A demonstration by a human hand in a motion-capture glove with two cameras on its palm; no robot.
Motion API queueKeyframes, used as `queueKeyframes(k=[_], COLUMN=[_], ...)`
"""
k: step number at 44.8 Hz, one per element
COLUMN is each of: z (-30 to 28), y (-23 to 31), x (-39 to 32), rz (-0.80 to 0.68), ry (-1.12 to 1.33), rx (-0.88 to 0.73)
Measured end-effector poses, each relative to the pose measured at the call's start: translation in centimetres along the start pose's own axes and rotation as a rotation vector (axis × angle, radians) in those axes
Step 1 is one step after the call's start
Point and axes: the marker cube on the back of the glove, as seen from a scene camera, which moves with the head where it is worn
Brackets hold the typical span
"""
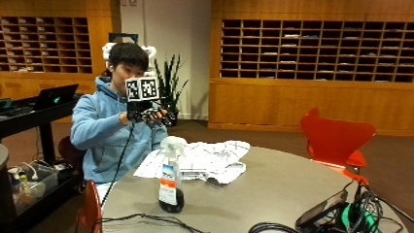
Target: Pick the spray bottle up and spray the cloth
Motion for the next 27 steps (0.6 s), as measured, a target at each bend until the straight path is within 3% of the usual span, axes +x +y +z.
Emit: queueKeyframes(k=[13,27], z=[-0.4,-1.0], y=[0.2,1.3], x=[1.0,3.6], rz=[0.046,0.130], ry=[-0.073,-0.257], rx=[0.068,0.284])
